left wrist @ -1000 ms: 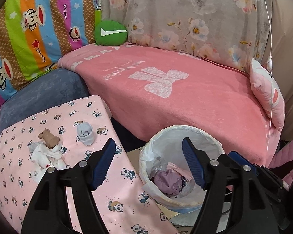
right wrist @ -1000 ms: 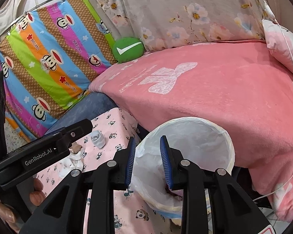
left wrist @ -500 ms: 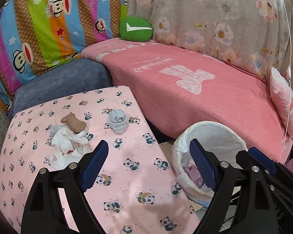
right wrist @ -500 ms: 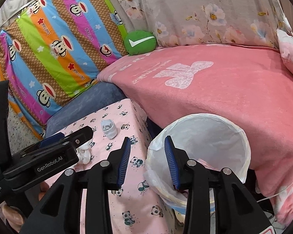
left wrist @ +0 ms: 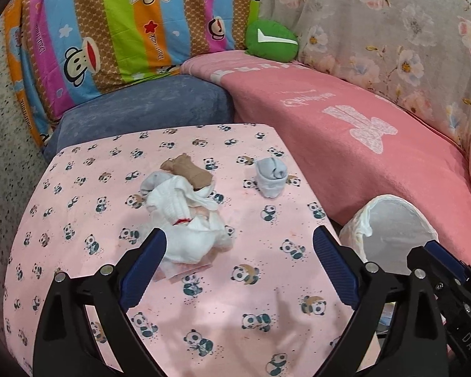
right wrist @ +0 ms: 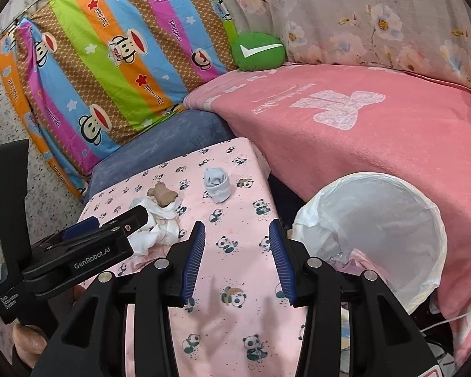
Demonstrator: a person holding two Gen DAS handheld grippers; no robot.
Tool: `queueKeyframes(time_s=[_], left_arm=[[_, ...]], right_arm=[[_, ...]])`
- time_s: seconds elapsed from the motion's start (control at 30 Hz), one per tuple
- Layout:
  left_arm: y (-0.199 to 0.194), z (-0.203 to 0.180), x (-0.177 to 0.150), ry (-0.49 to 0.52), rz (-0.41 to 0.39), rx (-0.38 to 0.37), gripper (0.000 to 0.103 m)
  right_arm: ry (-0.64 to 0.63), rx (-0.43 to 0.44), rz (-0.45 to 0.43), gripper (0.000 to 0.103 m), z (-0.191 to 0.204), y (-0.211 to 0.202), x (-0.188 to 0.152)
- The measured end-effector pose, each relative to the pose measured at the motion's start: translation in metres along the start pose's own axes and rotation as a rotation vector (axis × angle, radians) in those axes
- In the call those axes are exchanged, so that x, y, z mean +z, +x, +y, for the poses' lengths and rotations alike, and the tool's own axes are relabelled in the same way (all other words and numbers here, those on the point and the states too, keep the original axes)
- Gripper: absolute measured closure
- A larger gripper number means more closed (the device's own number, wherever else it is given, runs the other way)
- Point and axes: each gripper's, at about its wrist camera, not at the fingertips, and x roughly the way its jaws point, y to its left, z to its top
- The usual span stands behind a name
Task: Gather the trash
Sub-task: 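Move both tools back toward the remaining white cloth and sock, then grasp the clear plastic packet with the left tool while the right tool grasps the white cloth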
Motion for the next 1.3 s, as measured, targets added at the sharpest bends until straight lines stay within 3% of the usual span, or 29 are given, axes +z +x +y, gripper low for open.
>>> queueKeyframes(time_s=[0.6, 1.07, 1.13, 1.23, 1.3], left_arm=[[0.021, 0.106, -0.019, -0.11, 0.067, 0.144, 0.012], [0.045, 0.143, -0.028, -0.103, 0.086, 0.134, 0.012], [0.048, 0.146, -0.03, -0.109, 0.094, 0.123, 0.012], [0.052, 0.148, -0.031, -0.119, 0.102, 0.109, 0.012], [0.054, 0.145, -0.032, -0.114, 0.107, 0.101, 0.012]], right_arm=[[-0.054, 0.125, 0.153, 0.059, 0.088, 0.087, -0.018], [-0.045, 0.155, 0.259, 0.059, 0.121, 0.17, -0.028], [-0.046, 0.16, 0.274, 0.064, 0.123, 0.179, -0.03], [-0.05, 0.173, 0.287, 0.087, 0.124, 0.184, -0.032], [-0.058, 0.175, 0.272, 0.092, 0.123, 0.183, -0.03]])
